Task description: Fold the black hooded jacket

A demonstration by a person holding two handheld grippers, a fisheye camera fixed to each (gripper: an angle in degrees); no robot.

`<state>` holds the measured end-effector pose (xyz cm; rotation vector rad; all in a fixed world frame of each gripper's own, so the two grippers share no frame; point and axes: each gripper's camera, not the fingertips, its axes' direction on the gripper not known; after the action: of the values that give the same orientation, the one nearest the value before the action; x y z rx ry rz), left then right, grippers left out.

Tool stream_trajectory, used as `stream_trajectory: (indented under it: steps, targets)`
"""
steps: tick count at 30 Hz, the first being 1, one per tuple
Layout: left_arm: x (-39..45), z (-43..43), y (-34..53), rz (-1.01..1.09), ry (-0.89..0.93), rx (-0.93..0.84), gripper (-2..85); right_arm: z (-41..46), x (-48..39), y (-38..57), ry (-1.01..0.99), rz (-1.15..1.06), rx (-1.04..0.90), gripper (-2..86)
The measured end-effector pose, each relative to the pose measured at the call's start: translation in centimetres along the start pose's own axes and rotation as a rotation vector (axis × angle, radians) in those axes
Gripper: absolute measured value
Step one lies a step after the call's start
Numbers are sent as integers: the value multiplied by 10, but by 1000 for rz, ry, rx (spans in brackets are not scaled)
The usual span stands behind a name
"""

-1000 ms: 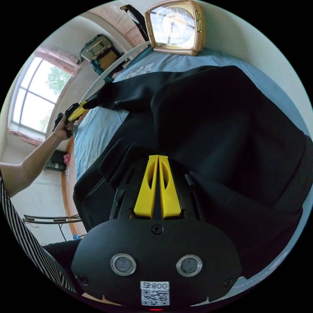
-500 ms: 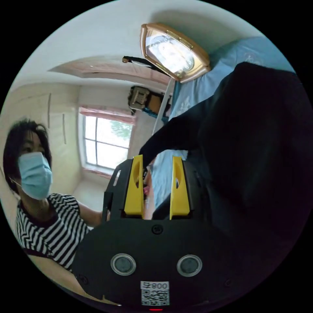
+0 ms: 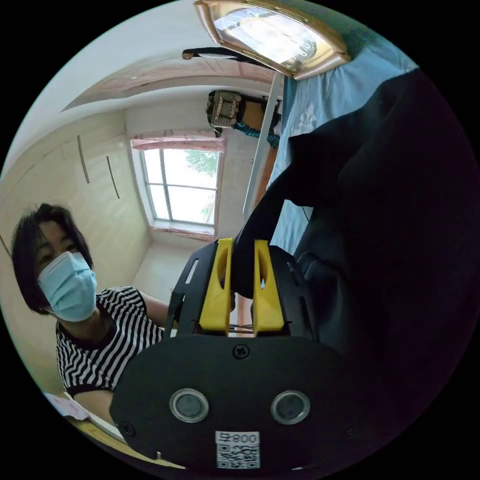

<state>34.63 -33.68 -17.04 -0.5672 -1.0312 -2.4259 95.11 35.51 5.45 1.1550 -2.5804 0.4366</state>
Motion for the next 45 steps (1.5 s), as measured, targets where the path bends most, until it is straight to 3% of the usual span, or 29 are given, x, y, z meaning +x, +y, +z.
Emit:
stream_trajectory:
  steps: [16,33,38,45]
  targets:
    - [-13,211,80,56,157,-380,65,-131,-48,179,195,-35,190,32]
    - [-69,387,162,85,-24,-601,68,-172,-2,301,380,163,279,41]
    - [-91,421,179,89,-141,-644,73,-161,17,310,560,224,191,62]
    - [-107,434,202,65,-166,-646,97,-153,12,341,600,207,240,86]
